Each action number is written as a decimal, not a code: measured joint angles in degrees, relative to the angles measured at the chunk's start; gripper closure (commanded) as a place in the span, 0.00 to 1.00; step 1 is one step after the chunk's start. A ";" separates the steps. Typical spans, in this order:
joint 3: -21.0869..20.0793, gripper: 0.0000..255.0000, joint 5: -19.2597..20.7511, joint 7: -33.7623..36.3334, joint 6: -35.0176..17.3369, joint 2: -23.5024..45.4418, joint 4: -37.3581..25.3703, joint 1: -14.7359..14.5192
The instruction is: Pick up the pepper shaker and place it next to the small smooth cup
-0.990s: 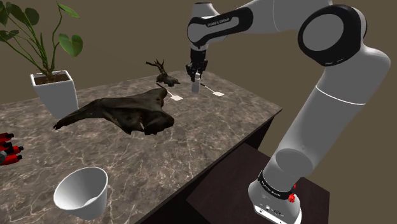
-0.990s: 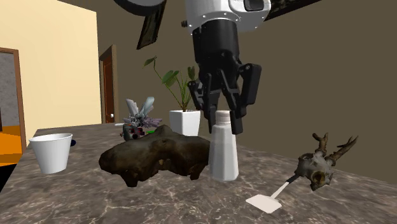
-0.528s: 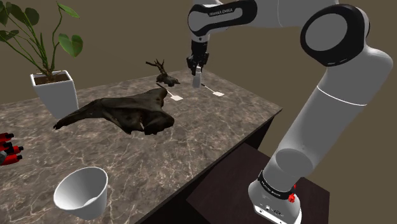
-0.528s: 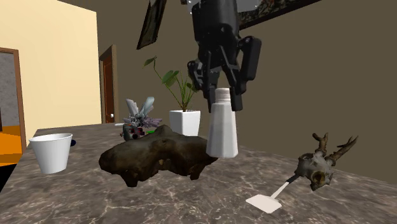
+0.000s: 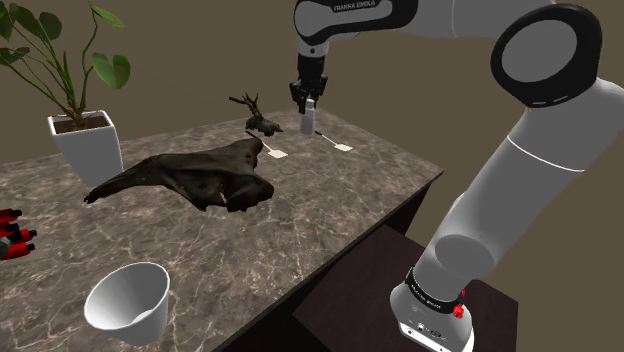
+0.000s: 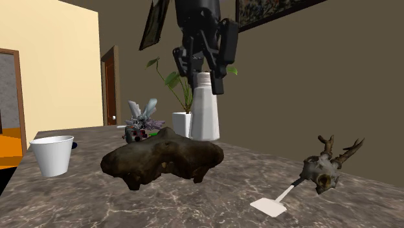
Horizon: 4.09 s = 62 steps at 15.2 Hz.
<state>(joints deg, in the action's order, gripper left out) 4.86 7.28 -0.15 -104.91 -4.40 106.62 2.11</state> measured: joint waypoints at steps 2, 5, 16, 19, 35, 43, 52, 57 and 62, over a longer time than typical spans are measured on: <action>-1.50 1.00 0.10 2.77 -0.03 -1.76 2.15 -1.25; -3.73 1.00 0.08 6.71 -0.02 -4.62 5.46 -2.95; -12.76 1.00 -1.87 21.18 2.22 -9.71 10.01 -9.22; -15.28 1.00 -2.60 25.09 2.50 -10.45 10.86 -10.88; -30.10 1.00 -3.91 48.38 6.71 -2.96 1.56 -19.74; -36.92 1.00 0.64 61.62 10.13 8.83 -10.90 -25.51; -37.42 1.00 1.26 63.73 5.62 9.96 -7.08 -26.22; -37.39 1.00 1.50 64.29 1.92 10.19 -3.53 -26.21; -37.30 1.00 2.07 64.92 -1.74 10.95 -0.46 -26.23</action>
<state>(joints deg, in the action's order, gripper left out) -32.44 9.35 64.77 -106.65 6.54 106.15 -24.12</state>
